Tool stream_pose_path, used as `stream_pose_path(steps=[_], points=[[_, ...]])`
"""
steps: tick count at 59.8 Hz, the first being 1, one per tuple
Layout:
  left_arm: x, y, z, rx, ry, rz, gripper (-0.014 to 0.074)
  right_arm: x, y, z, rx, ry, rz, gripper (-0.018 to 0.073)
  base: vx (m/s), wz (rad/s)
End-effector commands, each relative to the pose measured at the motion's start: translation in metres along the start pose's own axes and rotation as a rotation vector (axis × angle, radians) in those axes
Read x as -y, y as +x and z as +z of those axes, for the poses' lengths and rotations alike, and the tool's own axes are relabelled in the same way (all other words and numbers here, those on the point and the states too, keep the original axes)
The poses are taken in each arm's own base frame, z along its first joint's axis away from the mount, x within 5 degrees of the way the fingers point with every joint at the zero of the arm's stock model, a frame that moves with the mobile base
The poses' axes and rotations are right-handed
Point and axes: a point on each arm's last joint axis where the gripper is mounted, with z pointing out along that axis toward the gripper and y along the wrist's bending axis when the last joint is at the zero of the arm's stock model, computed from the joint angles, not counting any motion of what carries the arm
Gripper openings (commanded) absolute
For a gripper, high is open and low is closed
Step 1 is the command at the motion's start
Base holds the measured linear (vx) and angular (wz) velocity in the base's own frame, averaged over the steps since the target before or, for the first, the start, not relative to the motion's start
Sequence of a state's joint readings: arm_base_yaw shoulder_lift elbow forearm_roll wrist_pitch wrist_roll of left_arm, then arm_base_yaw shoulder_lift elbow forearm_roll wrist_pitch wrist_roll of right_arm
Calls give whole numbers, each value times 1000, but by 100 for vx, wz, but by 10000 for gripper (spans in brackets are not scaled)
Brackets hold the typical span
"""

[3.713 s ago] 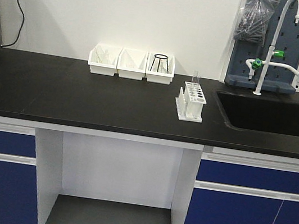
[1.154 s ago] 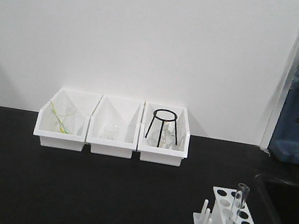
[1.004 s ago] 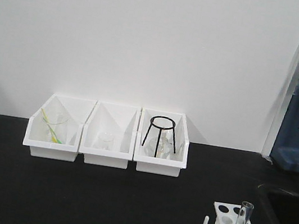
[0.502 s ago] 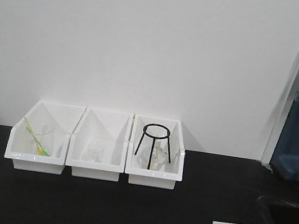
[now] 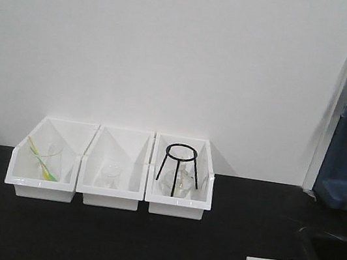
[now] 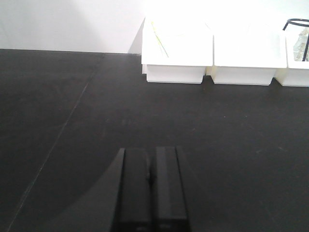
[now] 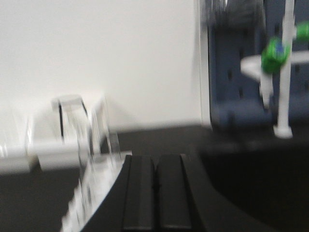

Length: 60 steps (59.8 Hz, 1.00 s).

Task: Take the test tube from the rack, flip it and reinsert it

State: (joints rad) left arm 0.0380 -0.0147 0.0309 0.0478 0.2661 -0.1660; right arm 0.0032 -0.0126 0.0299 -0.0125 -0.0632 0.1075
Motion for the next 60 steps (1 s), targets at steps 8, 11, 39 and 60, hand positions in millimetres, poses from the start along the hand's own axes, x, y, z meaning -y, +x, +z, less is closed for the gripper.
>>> stream_pose_path(steps=[8,11,39,60], points=[[2,-7,0,80,22,-4,-6,-9,-93,0,320,-20,-48,-12,0,0],[2,-7,0,80,22,-4,-6,-11,-114,11,312,-13,-87,-12,0,0],[2,-7,0,80,22,-4,-6,-13,-137,142,62,-3,-172,4,0,0],[2,-7,0,80,22,-4,-6,-13,-135,142,48,-3,-178,389,0,0]])
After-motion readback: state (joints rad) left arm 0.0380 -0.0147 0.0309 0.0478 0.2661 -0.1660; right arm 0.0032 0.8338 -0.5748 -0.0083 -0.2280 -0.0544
